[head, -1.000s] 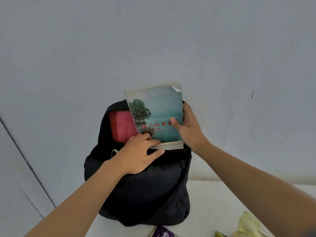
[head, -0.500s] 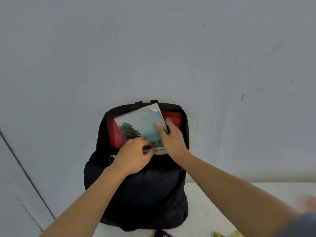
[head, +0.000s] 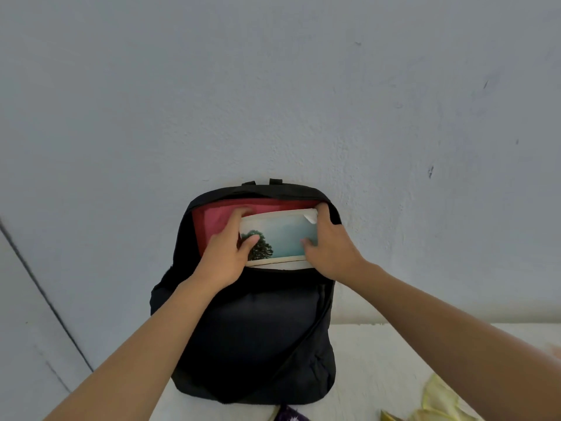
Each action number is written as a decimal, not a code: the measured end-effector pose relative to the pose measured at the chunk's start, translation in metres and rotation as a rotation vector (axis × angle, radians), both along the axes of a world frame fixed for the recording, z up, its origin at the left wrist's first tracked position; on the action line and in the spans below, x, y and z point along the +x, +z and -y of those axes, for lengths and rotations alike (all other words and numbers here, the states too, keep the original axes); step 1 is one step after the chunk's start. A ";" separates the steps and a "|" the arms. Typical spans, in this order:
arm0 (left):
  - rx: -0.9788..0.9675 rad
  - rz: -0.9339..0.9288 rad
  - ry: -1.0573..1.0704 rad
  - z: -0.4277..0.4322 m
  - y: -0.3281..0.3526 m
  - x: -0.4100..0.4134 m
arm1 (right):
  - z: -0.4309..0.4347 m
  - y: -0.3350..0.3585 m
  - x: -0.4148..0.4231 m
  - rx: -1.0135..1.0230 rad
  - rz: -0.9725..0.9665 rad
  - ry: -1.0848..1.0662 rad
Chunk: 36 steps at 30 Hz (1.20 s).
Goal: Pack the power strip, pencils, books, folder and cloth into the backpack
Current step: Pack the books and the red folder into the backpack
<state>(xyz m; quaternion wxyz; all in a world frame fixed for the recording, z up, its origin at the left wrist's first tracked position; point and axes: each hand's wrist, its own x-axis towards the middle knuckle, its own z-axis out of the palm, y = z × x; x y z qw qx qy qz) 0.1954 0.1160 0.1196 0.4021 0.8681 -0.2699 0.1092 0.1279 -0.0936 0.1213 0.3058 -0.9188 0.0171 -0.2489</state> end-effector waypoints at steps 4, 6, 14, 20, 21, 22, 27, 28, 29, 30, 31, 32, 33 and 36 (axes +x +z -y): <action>0.209 -0.008 -0.065 0.005 0.016 0.014 | 0.002 0.003 0.002 -0.192 0.361 0.046; 0.351 -0.064 -0.117 0.010 0.019 0.018 | 0.011 -0.002 0.009 -0.270 0.337 0.017; 0.245 0.154 -0.037 0.012 -0.003 0.012 | 0.029 -0.014 0.013 -0.286 0.133 0.072; 0.261 0.086 0.016 0.000 -0.004 0.021 | 0.025 -0.023 0.015 -0.220 0.237 0.158; 0.300 0.053 0.029 -0.001 -0.007 0.025 | 0.021 -0.021 0.017 -0.242 0.179 0.158; 0.331 0.024 0.034 -0.002 -0.010 0.026 | 0.016 -0.019 0.018 -0.274 0.101 0.141; 0.512 0.053 -0.056 0.003 -0.017 0.020 | 0.007 -0.014 0.014 -0.439 -0.140 -0.007; 0.514 0.098 -0.068 0.002 -0.018 0.018 | 0.008 -0.015 0.012 -0.435 -0.151 -0.017; 0.496 0.144 -0.079 0.000 -0.019 0.017 | 0.008 -0.017 0.009 -0.450 -0.155 -0.023; 0.477 0.184 -0.093 -0.001 -0.022 0.016 | 0.008 -0.019 0.007 -0.491 -0.144 -0.025; 0.472 0.208 -0.103 -0.003 -0.023 0.015 | 0.006 -0.022 0.005 -0.542 -0.119 -0.022; 0.486 0.211 -0.101 -0.002 -0.023 0.013 | 0.005 -0.026 0.003 -0.583 -0.095 -0.019; 0.507 0.198 -0.088 0.000 -0.022 0.011 | 0.003 -0.028 0.002 -0.601 -0.077 -0.018; 0.593 0.265 -0.051 0.009 -0.022 0.002 | -0.003 -0.024 -0.004 -0.573 -0.117 -0.027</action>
